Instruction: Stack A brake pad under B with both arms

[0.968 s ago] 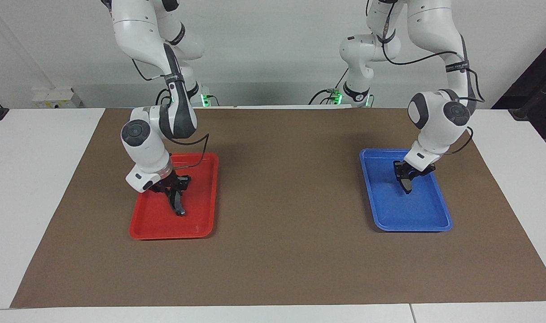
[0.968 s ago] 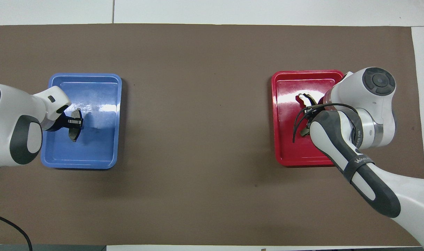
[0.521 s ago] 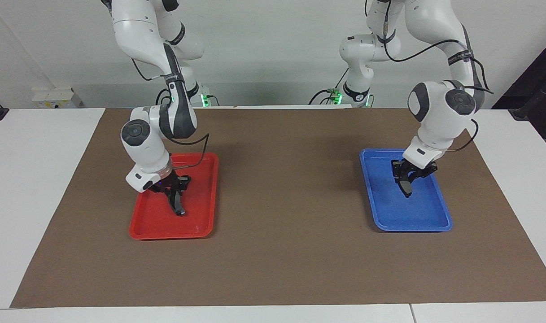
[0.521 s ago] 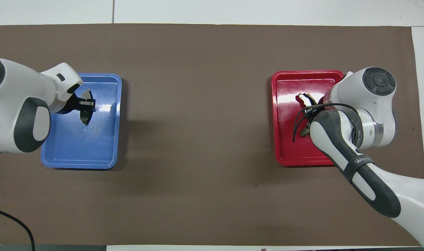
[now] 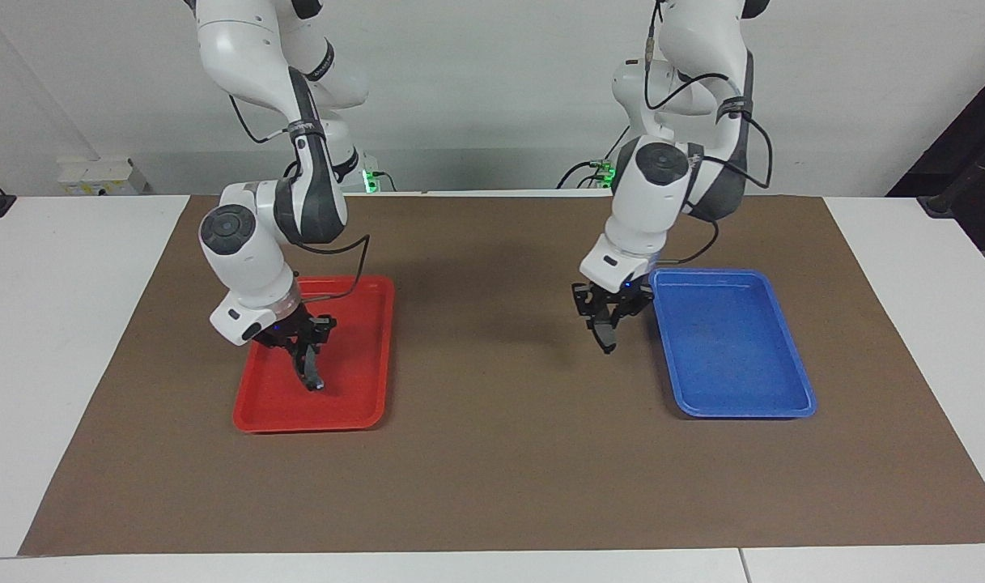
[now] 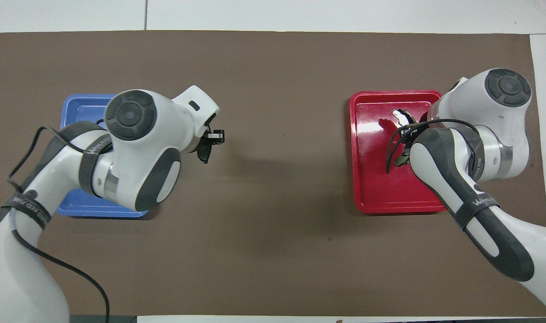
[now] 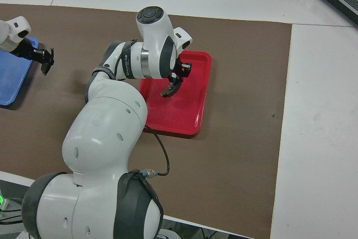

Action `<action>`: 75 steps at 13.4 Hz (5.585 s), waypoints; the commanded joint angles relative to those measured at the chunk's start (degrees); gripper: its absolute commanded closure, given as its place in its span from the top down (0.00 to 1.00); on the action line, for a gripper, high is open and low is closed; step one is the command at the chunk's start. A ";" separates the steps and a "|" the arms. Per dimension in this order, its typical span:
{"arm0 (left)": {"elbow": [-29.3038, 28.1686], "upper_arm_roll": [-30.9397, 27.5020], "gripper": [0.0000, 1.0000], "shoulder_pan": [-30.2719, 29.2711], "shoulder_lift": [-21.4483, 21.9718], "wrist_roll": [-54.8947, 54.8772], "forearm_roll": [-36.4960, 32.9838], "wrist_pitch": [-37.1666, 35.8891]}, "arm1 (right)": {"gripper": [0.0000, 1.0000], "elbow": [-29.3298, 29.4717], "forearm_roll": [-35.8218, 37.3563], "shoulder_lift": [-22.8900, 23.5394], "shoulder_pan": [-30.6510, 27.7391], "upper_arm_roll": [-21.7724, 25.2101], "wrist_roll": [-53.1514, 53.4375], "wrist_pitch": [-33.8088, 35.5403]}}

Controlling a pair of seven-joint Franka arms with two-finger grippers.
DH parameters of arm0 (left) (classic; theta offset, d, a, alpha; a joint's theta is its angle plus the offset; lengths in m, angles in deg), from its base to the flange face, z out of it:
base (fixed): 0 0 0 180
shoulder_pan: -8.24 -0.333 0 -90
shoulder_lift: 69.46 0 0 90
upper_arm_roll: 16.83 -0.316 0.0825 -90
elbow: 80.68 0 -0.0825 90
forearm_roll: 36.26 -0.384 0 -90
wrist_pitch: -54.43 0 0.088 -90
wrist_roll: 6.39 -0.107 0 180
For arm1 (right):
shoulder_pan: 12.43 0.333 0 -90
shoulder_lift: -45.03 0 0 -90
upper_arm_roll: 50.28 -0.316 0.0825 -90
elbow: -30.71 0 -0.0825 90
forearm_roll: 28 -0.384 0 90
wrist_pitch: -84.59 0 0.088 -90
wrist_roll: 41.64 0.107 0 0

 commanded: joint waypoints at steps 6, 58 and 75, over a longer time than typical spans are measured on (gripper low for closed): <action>8.66 -0.11 0.01 9.71 -13.87 16.05 -7.83 5.60 | 0.00 7.82 0.93 -0.52 -1.42 0.35 -3.65 10.84; 7.26 -14.17 1.00 -13.22 14.42 -30.26 1.84 -23.23 | 0.00 16.26 7.00 17.06 7.81 -25.75 37.66 -1.28; 7.52 -14.08 1.00 -13.22 13.90 -30.26 1.84 -23.05 | 0.00 12.66 7.17 17.41 6.05 -25.66 37.57 -5.95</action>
